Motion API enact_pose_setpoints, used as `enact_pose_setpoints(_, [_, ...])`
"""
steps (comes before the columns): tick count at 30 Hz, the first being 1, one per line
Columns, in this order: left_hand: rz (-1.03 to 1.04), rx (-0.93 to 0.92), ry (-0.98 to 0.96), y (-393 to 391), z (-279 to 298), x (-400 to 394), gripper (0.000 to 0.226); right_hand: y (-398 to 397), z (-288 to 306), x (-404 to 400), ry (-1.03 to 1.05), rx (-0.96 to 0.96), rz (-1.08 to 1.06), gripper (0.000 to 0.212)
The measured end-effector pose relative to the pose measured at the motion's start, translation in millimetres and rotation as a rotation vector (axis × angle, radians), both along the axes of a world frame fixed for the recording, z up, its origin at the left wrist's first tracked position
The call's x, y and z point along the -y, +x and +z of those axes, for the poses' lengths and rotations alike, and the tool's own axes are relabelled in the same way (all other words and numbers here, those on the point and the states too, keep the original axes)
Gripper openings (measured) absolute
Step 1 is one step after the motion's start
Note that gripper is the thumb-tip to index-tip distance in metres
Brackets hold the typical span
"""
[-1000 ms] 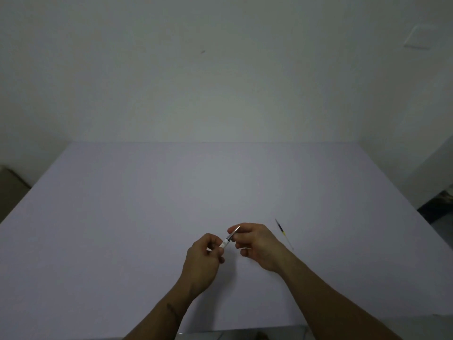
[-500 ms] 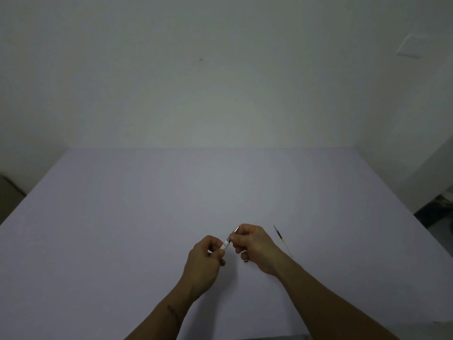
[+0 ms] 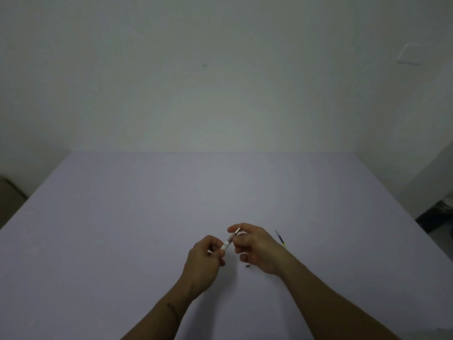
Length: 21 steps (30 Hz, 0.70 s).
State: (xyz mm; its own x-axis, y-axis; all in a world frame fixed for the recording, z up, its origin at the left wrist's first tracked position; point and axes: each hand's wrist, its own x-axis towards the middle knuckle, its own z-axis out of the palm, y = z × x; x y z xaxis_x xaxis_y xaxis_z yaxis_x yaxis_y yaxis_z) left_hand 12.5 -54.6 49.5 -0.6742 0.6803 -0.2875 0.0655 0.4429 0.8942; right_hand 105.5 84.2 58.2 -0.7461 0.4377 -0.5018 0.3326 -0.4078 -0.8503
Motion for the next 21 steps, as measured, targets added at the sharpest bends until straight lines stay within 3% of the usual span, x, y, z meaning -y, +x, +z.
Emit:
enact_pose_setpoints(7, [0.004,-0.004,-0.023,2,-2,2,0.007,-1,-1,6,0.116,0.094,0.002,0.005])
enact_pose_setpoints(10, [0.013,-0.015,-0.036,1,-4,4,0.006,1,-1,5,0.078,0.063,0.025,0.018])
enact_pose_setpoints(19, [0.035,0.004,-0.022,2,-5,6,0.006,2,-7,11,0.063,0.098,-0.004,0.006])
enact_pose_setpoints(21, [0.050,0.004,-0.028,2,-5,5,0.005,3,-7,10,0.032,0.068,-0.003,0.016])
